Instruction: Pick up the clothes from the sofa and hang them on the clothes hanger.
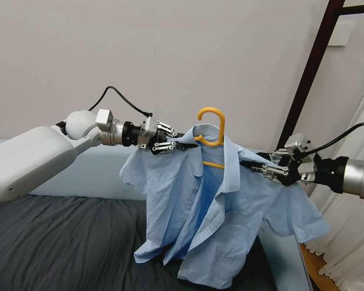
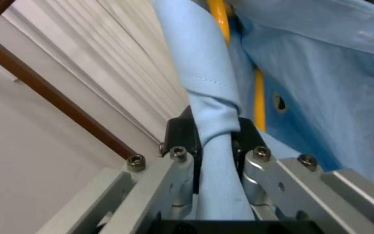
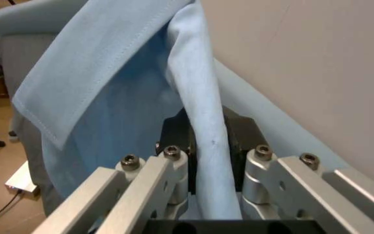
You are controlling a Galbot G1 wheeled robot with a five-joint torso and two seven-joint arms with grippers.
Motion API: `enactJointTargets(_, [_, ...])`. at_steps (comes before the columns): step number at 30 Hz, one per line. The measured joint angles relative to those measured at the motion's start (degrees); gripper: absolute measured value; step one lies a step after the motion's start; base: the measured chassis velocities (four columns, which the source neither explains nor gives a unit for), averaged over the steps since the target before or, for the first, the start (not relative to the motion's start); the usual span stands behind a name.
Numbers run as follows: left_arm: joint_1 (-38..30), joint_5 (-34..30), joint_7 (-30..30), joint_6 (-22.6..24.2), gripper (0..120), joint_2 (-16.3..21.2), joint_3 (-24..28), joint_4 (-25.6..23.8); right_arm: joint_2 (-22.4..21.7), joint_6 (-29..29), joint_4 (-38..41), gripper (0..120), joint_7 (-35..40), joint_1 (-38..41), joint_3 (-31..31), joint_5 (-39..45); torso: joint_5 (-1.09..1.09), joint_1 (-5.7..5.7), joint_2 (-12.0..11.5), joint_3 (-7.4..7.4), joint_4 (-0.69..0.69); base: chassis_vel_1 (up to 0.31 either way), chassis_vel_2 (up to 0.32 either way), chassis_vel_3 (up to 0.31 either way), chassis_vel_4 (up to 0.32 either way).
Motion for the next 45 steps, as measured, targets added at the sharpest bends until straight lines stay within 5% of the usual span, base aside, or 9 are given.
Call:
enactJointTargets(9, [1.05, 0.6, -1.97, -1.56, 8, 0.6, 0.12, -0.43, 0.77, 1.55, -0.26, 10, -0.6, 0.11, -0.86, -0.15, 0.0, 0.0, 0.0, 0.0, 0.0, 0.0, 0.0, 0.0, 0.0])
enactJointTargets(25, [1.14, 1.13, -8.5, -2.73, 63, 1.48, -3.35, 1.18, 3.32, 5.13, -1.05, 8, 3.65, 0.51, -3.22, 0.67, 0.0, 0.0, 0.0, 0.0, -0.01, 0.0, 0.0, 0.0, 0.0])
enactJointTargets(30, [5.58, 1.46, -11.75, -2.52, 81, 3.95, -9.98, -1.15, 5.12, 4.87, -1.4, 8, 7.51, 0.93, -3.69, 2.69, 0.0, 0.0, 0.0, 0.0, 0.01, 0.0, 0.0, 0.0, 0.0])
enactJointTargets(34, [13.57, 2.83, -20.36, -0.1, 97, 6.51, -16.68, -6.62, 6.68, 4.12, -1.21, 8, 13.49, 1.18, -2.3, 5.79, 0.0, 0.0, 0.0, 0.0, 0.01, 0.0, 0.0, 0.0, 0.0])
enactJointTargets(41, [24.22, 2.87, -35.69, 3.92, 100, 8.06, -20.75, -17.25, 7.84, 2.03, -0.19, 8, 22.07, 2.38, 0.99, 11.62, -0.01, 0.0, 0.0, 0.0, 0.01, 0.0, 0.0, 0.0, 0.0])
enactJointTargets(45, [27.93, 2.4, -49.47, 8.08, 100, 5.92, -20.58, -24.89, 7.94, 0.3, 1.59, 8, 28.35, 3.57, 2.32, 16.29, 0.0, 0.0, 0.0, 0.0, -0.01, 0.0, 0.0, 0.0, 0.0])
